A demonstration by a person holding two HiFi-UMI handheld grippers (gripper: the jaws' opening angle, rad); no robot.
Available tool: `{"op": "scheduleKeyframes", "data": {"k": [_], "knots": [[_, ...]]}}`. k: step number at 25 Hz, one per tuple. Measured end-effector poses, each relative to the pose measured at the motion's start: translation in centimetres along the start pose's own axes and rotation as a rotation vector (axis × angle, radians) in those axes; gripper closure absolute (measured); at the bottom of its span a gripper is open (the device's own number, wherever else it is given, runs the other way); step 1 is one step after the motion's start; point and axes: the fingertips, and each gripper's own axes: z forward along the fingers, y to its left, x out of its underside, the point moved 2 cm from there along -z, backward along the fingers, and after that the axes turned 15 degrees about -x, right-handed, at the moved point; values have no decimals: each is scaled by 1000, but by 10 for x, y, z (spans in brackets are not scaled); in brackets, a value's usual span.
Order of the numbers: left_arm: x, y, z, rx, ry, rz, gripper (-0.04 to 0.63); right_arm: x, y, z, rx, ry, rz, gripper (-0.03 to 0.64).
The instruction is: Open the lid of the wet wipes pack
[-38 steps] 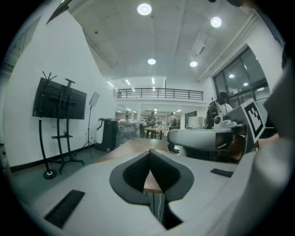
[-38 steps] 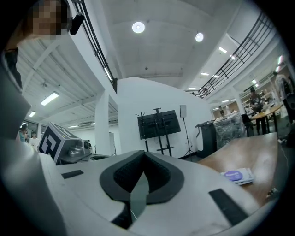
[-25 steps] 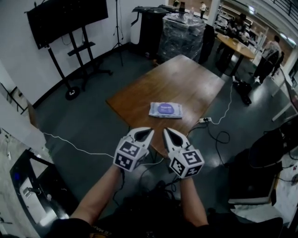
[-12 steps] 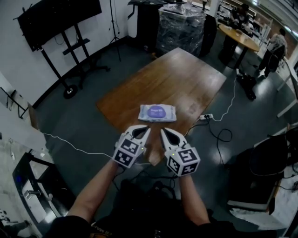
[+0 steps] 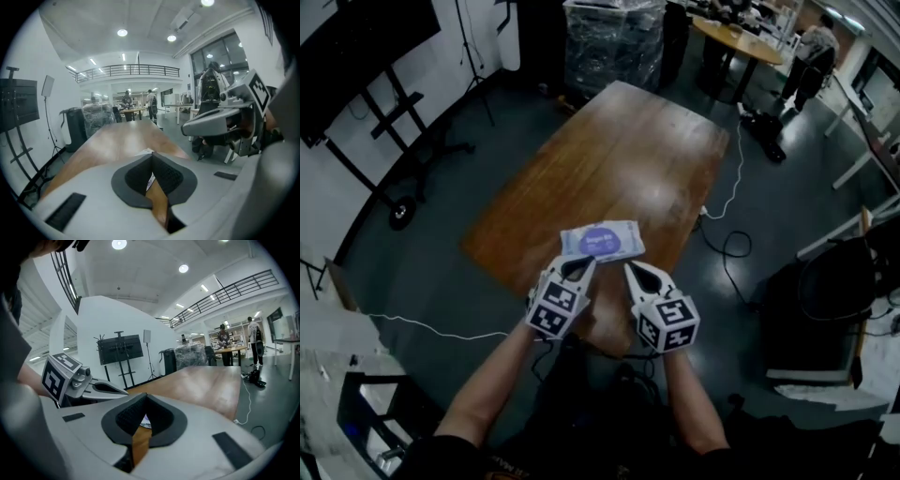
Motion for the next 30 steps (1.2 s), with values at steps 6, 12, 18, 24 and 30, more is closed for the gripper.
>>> {"op": "scheduleKeyframes", "data": {"k": [6,12,18,24,30], "knots": [[18,12,49,120,49,47,589,11,-32,27,157,77,22,606],[30,3,74,222,86,122,588,33,-72,42,268,199,22,606],[41,-5,93,263,149,156,494,65,-104,62,251,270,59,606],[52,-7,105,244,203,304,409,87,-119,71,235,345,109,606],[59,-7,109,251,219,439,350,98,-121,79,176,395,121,606]]}}
